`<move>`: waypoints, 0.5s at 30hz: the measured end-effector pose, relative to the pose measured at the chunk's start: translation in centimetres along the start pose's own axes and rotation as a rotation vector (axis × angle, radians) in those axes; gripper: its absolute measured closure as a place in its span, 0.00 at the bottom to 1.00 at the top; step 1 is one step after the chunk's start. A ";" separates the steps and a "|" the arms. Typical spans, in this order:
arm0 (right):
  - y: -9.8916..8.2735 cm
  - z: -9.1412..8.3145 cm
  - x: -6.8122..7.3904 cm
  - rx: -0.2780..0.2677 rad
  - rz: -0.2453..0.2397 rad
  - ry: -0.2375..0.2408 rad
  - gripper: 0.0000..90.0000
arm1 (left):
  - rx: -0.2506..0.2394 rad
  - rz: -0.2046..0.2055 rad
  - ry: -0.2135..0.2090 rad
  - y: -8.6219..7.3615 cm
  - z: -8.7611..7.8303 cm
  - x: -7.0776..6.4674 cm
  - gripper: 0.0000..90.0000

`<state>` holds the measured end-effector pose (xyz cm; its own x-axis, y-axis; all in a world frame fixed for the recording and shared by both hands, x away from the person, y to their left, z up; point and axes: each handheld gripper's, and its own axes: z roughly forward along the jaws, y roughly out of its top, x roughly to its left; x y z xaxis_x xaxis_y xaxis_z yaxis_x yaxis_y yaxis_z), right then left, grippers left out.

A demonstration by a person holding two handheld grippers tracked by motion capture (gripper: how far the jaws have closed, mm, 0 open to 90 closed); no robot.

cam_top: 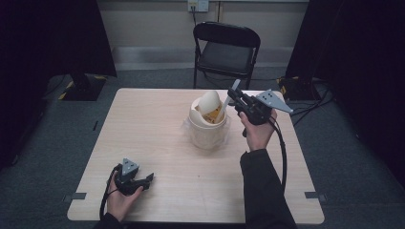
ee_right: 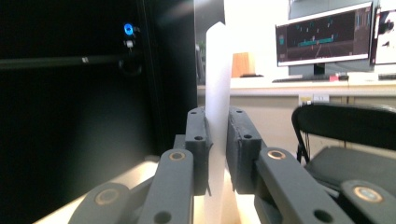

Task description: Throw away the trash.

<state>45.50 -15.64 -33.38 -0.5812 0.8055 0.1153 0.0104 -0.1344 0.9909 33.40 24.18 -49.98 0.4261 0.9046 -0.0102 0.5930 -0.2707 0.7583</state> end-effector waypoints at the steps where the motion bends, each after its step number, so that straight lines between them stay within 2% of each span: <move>1: -0.8 0.4 0.0 0.024 0.000 -0.004 0.90 | 0.000 0.000 0.000 0.0 0.0 0.0 0.36; 7: -2.2 0.9 -0.2 0.076 0.004 -0.016 0.88 | 0.005 0.003 -0.003 0.0 0.0 0.0 0.34; 11: -2.7 0.8 -0.5 0.092 0.012 -0.027 0.78 | 0.005 0.004 -0.003 0.0 0.0 0.0 0.34; 13: -2.6 0.6 -0.6 0.095 0.018 -0.028 0.76 | 0.005 0.004 -0.003 0.0 0.0 0.0 0.34; 15: -2.2 0.1 -0.9 0.092 0.013 -0.042 0.68 | 0.005 0.004 -0.003 0.0 0.0 0.0 0.34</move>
<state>46.08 -15.95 -35.68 -0.5464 0.8276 0.1289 0.0935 -0.0927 0.9913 33.41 24.14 -49.97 0.4302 0.9027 -0.0094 0.5947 -0.2756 0.7552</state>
